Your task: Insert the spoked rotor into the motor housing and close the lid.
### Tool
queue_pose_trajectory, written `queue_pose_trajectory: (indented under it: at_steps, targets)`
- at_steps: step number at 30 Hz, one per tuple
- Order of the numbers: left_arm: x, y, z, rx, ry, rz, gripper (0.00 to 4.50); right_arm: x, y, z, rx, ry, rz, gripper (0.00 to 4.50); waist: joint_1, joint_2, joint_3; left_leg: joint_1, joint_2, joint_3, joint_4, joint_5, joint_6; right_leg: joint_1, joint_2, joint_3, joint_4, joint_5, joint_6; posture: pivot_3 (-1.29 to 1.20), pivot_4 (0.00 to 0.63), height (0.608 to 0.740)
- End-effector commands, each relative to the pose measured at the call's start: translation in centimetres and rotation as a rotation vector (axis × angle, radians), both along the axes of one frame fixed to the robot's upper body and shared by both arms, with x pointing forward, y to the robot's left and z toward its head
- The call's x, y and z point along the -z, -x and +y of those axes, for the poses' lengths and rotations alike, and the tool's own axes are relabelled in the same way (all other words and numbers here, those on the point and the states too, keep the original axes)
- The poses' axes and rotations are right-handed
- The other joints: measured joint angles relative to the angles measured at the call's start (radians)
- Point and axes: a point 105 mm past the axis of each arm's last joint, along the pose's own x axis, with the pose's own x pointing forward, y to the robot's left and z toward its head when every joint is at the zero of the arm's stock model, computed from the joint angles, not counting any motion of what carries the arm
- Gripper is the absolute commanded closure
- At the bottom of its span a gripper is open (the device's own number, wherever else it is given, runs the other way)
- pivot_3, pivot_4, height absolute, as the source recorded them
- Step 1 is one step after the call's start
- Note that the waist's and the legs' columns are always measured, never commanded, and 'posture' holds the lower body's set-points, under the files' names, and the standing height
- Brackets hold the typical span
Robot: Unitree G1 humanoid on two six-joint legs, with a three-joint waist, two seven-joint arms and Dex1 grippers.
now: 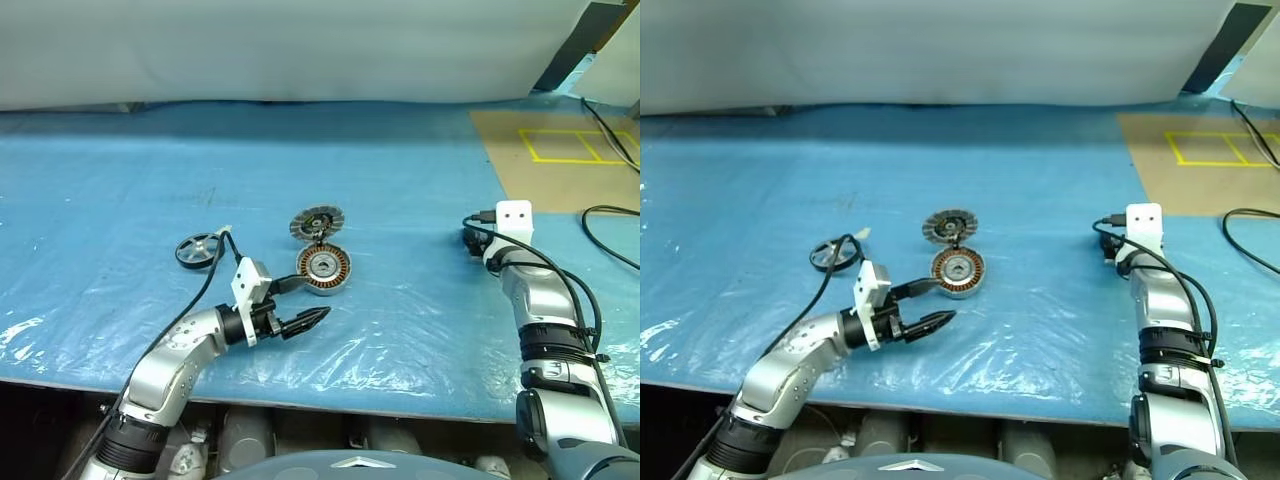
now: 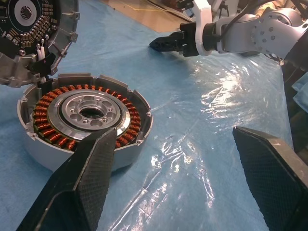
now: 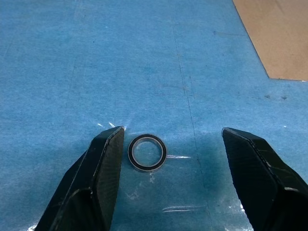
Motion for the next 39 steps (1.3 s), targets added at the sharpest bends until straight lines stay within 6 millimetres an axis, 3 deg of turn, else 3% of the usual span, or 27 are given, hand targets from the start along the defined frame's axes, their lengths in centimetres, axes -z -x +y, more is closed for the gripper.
queue_pose_trajectory:
  at_steps: [1, 9, 13, 16, 19, 24, 29, 35, 39]
  targets:
    - [-0.2, -0.4, 0.6, -0.005, 0.009, -0.028, 0.46, 3.6, 1.4, 0.4, -0.015, -0.027, 0.124, 1.5, 0.003, 0.0, 0.0, 0.001, 0.0, 0.0, 0.0, 0.0, 0.001, 0.001, 0.0, 0.0, 0.0, 0.0, 0.0, 0.0, 0.15, 0.74]
    - [0.7, -1.2, 1.9, -0.021, -0.006, -0.035, 0.46, 3.5, 1.5, 2.1, -0.071, -0.048, 0.133, 3.91, 0.005, -0.001, -0.001, 0.002, 0.0, 0.0, -0.002, -0.001, 0.001, 0.003, 0.0, -0.001, -0.004, 0.0, 0.0, 0.0, 0.15, 0.74]
    - [0.6, -1.1, 1.7, -0.02, -0.005, -0.041, 0.46, 3.4, 1.8, 2.0, -0.064, -0.048, 0.14, 3.91, 0.005, -0.001, -0.001, 0.002, 0.001, 0.0, -0.003, 0.0, 0.0, 0.003, 0.0, -0.001, -0.005, 0.0, 0.0, 0.0, 0.15, 0.74]
    - [0.5, -0.9, 1.5, -0.017, -0.001, -0.039, 0.46, 2.6, 1.8, 3.0, -0.127, -0.032, 0.124, 3.91, 0.005, -0.001, -0.001, 0.002, 0.001, 0.0, -0.003, 0.0, 0.0, 0.003, 0.0, -0.002, -0.005, 0.0, 0.0, 0.0, 0.15, 0.74]
    - [0.2, -0.7, 1.4, -0.011, 0.009, -0.039, 0.46, 0.8, 2.2, 5.6, -0.271, -0.058, 0.09, 3.91, 0.004, -0.001, -0.001, 0.002, 0.001, 0.0, -0.004, -0.001, 0.001, 0.003, 0.0, -0.002, -0.005, 0.0, 0.0, 0.0, 0.15, 0.74]
    - [-0.5, -0.4, 1.4, 0.014, 0.017, -0.036, 0.46, -4.6, 3.6, 10.0, -0.551, -0.126, -0.007, 3.91, 0.002, 0.004, 0.003, -0.003, 0.001, -0.001, -0.006, -0.001, 0.002, -0.004, 0.0, -0.001, -0.006, 0.0, 0.0, 0.0, 0.15, 0.74]
    - [-1.1, -0.5, 1.5, 0.034, 0.007, -0.049, 0.46, -7.6, 5.7, 14.4, -0.847, -0.154, -0.022, 3.91, 0.009, 0.006, 0.003, -0.006, 0.0, 0.0, -0.008, -0.001, 0.001, -0.006, 0.0, -0.001, -0.006, 0.0, 0.0, 0.0, 0.15, 0.74]
    - [-2.3, -1.0, 1.8, 0.054, -0.012, -0.086, 0.46, -8.4, 8.3, 19.5, -1.171, -0.192, 0.029, 3.91, 0.008, 0.006, 0.003, -0.006, 0.0, 0.0, -0.008, -0.001, 0.001, -0.006, 0.0, -0.001, -0.007, 0.0, 0.0, 0.0, 0.15, 0.74]
    - [-3.3, -1.1, 1.7, 0.07, -0.024, -0.103, 0.46, -8.1, 7.4, 21.3, -1.251, -0.178, 0.047, 3.91, 0.006, 0.006, 0.003, -0.006, 0.0, 0.0, -0.008, 0.0, 0.0, -0.006, 0.0, -0.001, -0.007, 0.0, 0.0, 0.0, 0.15, 0.74]
